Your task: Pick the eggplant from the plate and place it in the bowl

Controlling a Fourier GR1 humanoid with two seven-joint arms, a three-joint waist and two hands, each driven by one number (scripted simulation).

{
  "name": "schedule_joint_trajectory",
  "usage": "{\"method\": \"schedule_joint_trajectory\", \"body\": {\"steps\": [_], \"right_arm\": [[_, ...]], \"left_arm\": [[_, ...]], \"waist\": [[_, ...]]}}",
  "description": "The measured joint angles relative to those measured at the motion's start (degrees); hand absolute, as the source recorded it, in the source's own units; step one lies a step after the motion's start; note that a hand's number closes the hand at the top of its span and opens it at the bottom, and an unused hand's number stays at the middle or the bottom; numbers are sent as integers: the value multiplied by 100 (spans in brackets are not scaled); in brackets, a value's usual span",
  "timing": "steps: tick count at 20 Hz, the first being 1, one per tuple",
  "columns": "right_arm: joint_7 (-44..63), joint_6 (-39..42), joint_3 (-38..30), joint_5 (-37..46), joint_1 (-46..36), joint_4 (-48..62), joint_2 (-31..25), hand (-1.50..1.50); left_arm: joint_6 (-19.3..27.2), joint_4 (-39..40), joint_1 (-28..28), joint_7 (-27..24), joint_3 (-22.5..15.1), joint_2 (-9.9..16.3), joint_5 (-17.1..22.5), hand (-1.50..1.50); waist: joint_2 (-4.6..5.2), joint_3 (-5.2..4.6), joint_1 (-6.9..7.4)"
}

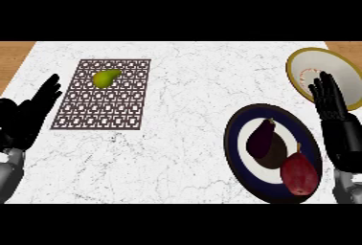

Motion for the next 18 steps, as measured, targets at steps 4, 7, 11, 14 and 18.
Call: {"method": "schedule_joint_trajectory", "body": {"steps": [4,7,11,14,18], "right_arm": [[876,-575,288,387,-109,347,262,150],[1619,-969,576,935,3,855,112,150],[1988,-2547,379,1814,128,1190,370,-150],[1944,-3766,535,2473,92,1154,1053,-150],[2276,-4662,863,3749,-50,1240,1608,-150]], "left_arm": [[241,-204,-54,-131,-108,-438,-98,0],[368,-385,-111,-277,-206,-789,-66,0],[525,-495,-49,-344,-319,-1173,-4,0],[682,-622,10,-394,-484,-1435,-85,0],[839,-672,77,-434,-642,-1684,-214,0]], "waist": [[44,-44,48],[107,-117,101],[68,-107,-22],[45,-86,-2],[41,-81,12]]}}
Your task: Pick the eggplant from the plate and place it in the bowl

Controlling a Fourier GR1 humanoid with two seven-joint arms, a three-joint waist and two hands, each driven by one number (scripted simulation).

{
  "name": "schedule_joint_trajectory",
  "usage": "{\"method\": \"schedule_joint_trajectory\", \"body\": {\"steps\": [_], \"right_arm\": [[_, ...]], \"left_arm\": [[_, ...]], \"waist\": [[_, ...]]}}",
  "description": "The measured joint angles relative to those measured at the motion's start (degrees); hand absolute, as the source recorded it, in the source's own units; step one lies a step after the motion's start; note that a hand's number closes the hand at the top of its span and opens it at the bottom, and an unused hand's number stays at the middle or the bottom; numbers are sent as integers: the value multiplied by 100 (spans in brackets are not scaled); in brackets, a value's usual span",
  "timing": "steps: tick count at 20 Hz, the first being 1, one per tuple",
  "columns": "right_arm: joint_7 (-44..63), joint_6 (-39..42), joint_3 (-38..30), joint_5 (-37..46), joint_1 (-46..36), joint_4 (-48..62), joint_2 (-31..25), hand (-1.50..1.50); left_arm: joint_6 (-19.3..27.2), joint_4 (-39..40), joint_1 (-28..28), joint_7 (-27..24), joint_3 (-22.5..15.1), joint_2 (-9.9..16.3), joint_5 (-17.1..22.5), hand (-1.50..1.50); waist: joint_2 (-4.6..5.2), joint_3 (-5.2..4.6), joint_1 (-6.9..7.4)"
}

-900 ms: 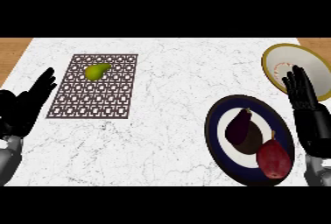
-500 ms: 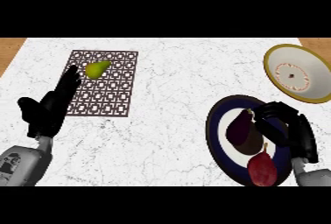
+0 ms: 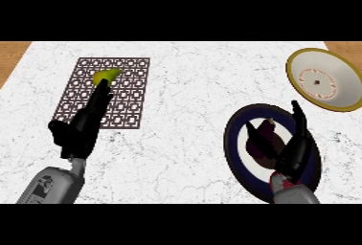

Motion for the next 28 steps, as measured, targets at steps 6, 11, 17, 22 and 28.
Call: {"method": "schedule_joint_trajectory", "body": {"steps": [6,11,17,22,28], "right_arm": [[1550,184,-301,1889,-258,114,268,-150],[3185,1206,-654,3113,-646,-245,518,-150],[4795,2822,-900,3763,-1067,-847,819,-150],[5266,3561,-1058,3663,-1271,-882,983,-150],[5434,4025,-984,3488,-991,-1247,1053,-150]], "left_arm": [[74,-108,116,16,10,-20,-75,0],[131,-196,216,17,-5,-73,-128,0],[105,-202,317,-79,14,-145,-152,0],[9,-121,225,-81,75,-156,-175,0],[16,-78,176,-45,89,-313,-298,0]], "waist": [[-27,-16,-66],[-41,-11,-92],[-28,5,-79],[-3,18,-40],[4,26,-36]]}}
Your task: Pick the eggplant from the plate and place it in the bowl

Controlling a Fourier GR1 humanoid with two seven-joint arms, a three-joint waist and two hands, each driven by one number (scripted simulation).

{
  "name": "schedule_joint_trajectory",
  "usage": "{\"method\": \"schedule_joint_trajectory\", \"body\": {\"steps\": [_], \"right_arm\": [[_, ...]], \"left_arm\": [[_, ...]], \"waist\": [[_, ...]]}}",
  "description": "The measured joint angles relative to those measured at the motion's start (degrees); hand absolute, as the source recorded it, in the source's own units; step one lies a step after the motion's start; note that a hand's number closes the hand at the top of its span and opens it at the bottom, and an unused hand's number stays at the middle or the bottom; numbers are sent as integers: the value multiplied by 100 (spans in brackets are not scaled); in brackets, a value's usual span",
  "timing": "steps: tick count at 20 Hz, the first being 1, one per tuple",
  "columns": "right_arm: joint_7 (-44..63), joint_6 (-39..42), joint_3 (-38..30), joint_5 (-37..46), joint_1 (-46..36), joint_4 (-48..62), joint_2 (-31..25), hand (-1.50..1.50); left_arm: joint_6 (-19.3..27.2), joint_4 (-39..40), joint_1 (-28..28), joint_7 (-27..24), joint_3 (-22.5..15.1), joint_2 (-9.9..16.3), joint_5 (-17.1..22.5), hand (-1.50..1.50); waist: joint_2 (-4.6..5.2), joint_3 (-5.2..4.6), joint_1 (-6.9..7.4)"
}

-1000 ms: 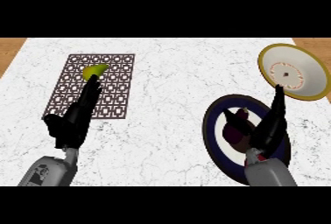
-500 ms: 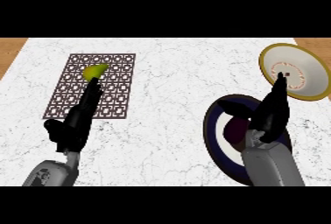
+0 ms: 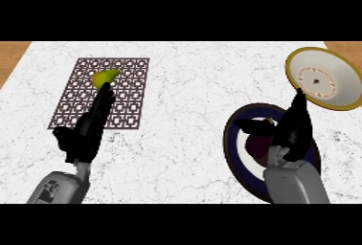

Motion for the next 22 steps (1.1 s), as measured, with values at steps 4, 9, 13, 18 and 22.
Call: {"method": "schedule_joint_trajectory", "body": {"steps": [4,9,13,18,22], "right_arm": [[-46,119,99,-116,248,-257,7,-150],[-193,22,250,-190,552,-640,7,-150],[-325,-241,433,-251,661,-663,5,-150],[-476,-502,378,-459,713,-640,6,-150],[-593,-798,354,-675,758,-466,6,-150]], "left_arm": [[-42,40,76,-80,36,-107,-117,0],[-112,-57,125,4,117,-180,-225,0],[-250,-116,97,88,241,-165,-231,0],[-285,-137,50,173,289,-267,-330,0],[-341,-170,150,113,343,-312,-385,0]], "waist": [[5,2,13],[6,4,22],[9,4,31],[11,3,33],[13,6,41]]}}
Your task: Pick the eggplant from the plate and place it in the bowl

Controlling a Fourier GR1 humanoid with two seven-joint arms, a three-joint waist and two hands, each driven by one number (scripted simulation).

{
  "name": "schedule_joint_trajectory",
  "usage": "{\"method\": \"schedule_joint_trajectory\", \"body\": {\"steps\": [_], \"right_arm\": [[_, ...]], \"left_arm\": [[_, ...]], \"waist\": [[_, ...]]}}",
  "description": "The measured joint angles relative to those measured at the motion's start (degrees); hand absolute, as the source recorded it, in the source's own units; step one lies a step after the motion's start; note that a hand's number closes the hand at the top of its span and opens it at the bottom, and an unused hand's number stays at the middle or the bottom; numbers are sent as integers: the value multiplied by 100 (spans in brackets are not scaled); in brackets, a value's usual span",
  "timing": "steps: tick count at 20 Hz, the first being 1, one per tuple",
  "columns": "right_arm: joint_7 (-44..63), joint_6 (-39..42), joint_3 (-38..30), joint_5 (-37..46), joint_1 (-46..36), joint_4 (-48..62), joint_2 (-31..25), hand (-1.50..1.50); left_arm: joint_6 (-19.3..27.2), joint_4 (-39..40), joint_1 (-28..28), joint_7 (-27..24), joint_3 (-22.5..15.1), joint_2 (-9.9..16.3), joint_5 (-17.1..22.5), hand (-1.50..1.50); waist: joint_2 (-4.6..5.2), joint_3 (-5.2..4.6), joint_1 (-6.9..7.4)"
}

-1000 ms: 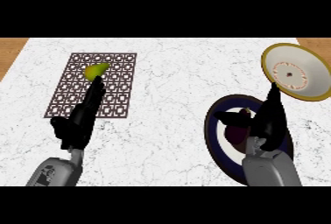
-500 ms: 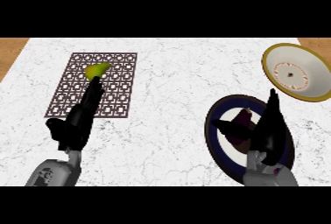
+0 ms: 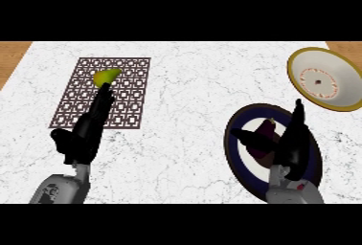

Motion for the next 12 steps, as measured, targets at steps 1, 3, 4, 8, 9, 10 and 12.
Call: {"method": "schedule_joint_trajectory", "body": {"steps": [1,3,4,8,9,10,12], "right_arm": [[-46,-105,37,-52,41,80,0,-150],[-158,-336,103,-165,92,264,-1,-150],[-149,-344,41,-235,12,290,0,-150],[-314,-702,35,-431,59,664,-3,-150],[-415,-812,51,-511,168,729,-4,-150],[-476,-845,14,-588,248,706,-4,-150],[-616,-937,-98,-713,219,878,-3,-150]], "left_arm": [[28,-40,-21,55,-15,-34,-44,0],[-11,-15,-1,36,0,-68,-81,0],[-9,-14,16,20,6,-92,-110,0],[-163,-102,-35,151,178,-32,-68,0],[-171,-75,-42,158,181,-71,-84,0],[-209,-83,-21,165,215,-77,-90,0],[-269,-60,-26,159,262,-119,-133,0]], "waist": [[-1,-1,1],[1,0,2],[2,1,2],[2,0,2],[1,-1,-1],[2,1,-5],[2,1,-5]]}}
